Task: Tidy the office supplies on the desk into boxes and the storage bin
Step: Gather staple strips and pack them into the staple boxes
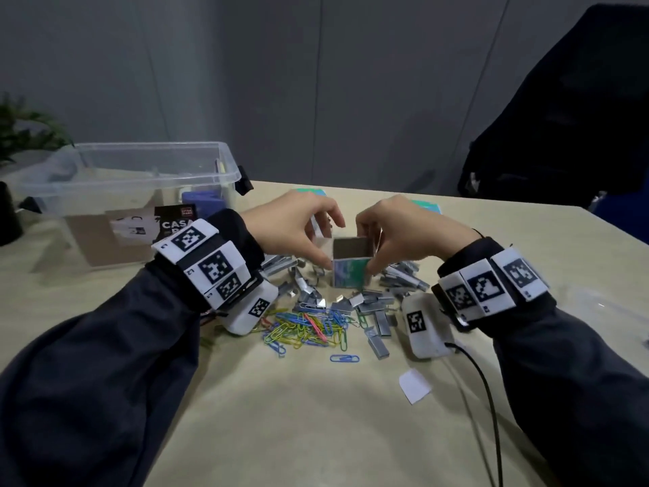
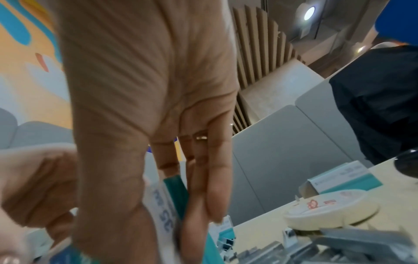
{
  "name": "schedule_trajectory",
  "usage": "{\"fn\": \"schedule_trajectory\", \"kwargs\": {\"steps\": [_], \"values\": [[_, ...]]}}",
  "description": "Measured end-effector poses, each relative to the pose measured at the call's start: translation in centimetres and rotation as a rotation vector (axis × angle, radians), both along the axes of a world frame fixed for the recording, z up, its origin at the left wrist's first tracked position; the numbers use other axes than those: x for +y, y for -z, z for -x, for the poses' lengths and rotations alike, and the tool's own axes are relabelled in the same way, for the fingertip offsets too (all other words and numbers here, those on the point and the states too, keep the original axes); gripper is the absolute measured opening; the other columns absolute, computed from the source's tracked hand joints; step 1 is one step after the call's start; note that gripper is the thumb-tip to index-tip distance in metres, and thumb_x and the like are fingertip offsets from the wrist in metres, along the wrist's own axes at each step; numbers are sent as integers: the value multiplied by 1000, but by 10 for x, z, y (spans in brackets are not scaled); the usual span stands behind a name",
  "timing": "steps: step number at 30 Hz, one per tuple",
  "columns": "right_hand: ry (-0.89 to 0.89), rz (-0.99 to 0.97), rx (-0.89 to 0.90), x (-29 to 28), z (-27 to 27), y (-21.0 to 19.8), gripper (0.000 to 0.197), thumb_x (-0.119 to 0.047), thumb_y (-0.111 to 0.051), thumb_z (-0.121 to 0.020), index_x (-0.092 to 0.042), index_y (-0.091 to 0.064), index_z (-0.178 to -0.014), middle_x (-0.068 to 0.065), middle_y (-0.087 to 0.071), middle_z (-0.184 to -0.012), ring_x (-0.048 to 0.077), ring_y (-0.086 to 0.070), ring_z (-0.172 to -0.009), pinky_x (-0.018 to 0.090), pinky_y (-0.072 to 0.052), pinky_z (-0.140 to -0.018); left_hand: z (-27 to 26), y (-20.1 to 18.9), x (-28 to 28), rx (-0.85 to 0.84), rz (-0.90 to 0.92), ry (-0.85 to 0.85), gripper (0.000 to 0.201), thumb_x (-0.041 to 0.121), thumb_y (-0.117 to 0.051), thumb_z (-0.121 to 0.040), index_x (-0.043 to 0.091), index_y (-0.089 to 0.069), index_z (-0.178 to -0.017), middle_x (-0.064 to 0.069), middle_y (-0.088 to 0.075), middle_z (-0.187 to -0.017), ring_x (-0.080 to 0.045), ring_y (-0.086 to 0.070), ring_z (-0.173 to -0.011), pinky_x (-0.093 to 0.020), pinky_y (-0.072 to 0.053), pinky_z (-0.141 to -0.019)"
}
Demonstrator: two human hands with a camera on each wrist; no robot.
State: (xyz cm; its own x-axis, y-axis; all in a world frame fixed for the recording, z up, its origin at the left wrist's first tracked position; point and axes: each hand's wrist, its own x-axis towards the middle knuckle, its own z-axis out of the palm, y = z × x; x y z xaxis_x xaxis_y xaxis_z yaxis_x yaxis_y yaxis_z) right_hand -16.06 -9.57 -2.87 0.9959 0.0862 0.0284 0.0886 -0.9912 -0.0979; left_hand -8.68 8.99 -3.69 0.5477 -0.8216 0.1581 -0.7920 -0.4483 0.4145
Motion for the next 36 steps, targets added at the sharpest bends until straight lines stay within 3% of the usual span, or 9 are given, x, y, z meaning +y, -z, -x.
{"fn": "schedule_trajectory", "kwargs": {"steps": [6,9,12,14,16,20,27,33,36], "values": [[-3,73,160,4,-2,-2,50,-41,-92,-57,-30,-49,-80,-12,-57,-82,11,-55,-76,31,-43,-61,-5,5,-7,45,-115,32,39,34,-87,-65,25,-65,-96,5,-66,-91,-16,-66,-78,-39,-57,-71],[33,34,286,-4,2,-5,53,-40,-92,-56,-32,-53,-92,-14,-62,-89,8,-57,-79,29,-41,-62,-1,5,-8,-5,-117,54,32,32,-87,-66,19,-66,-86,5,-66,-80,-3,-59,-67,-27,-52,-65],[126,-162,348,-26,5,-12,49,-23,-92,-62,-25,-63,-101,-5,-70,-91,17,-70,-80,30,-57,-66,3,5,-8,-68,-129,75,34,33,-88,-65,22,-60,-81,7,-62,-77,3,-53,-62,-20,-42,-58],[212,-230,297,-42,4,-14,43,-13,-89,-66,-13,-67,-103,4,-73,-89,20,-73,-77,28,-60,-63,5,6,-8,-95,-147,93,38,33,-88,-64,22,-56,-80,6,-59,-78,-1,-51,-64,-27,-44,-61],[293,-224,342,-50,0,-12,37,-18,-89,-68,-7,-70,-97,5,-75,-82,16,-74,-73,31,-61,-65,6,6,-9,-103,-168,106,40,32,-88,-64,17,-56,-82,2,-60,-80,-7,-54,-67,-31,-47,-62],[350,-51,549,-54,-9,-1,40,-42,-87,-64,-14,-76,-91,-3,-77,-79,12,-74,-81,28,-57,-75,8,6,-9,-118,-186,123,43,33,-88,-63,14,-56,-85,-1,-62,-81,-12,-58,-70,-35,-48,-62],[287,18,595,-45,-19,0,27,-35,-85,-71,-19,-77,-92,-4,-76,-81,8,-70,-75,19,-52,-60,6,7,-7,-115,-199,147,46,35,-88,-64,11,-54,-85,-3,-58,-79,-7,-51,-65,-34,-47,-63],[327,19,587,-39,-26,5,37,-48,-81,-73,-13,-78,-86,-3,-76,-77,13,-74,-81,25,-57,-68,7,7,-8,-121,-200,145,47,34,-87,-64,10,-54,-85,-2,-57,-78,-5,-48,-64,-34,-45,-62],[297,87,561,-34,-27,6,33,-39,-82,-74,-10,-76,-87,1,-76,-80,18,-73,-82,32,-59,-79,7,7,-7,-134,-212,122,45,37,-86,-66,12,-53,-85,1,-56,-78,-5,-49,-65,-32,-43,-61]]}}
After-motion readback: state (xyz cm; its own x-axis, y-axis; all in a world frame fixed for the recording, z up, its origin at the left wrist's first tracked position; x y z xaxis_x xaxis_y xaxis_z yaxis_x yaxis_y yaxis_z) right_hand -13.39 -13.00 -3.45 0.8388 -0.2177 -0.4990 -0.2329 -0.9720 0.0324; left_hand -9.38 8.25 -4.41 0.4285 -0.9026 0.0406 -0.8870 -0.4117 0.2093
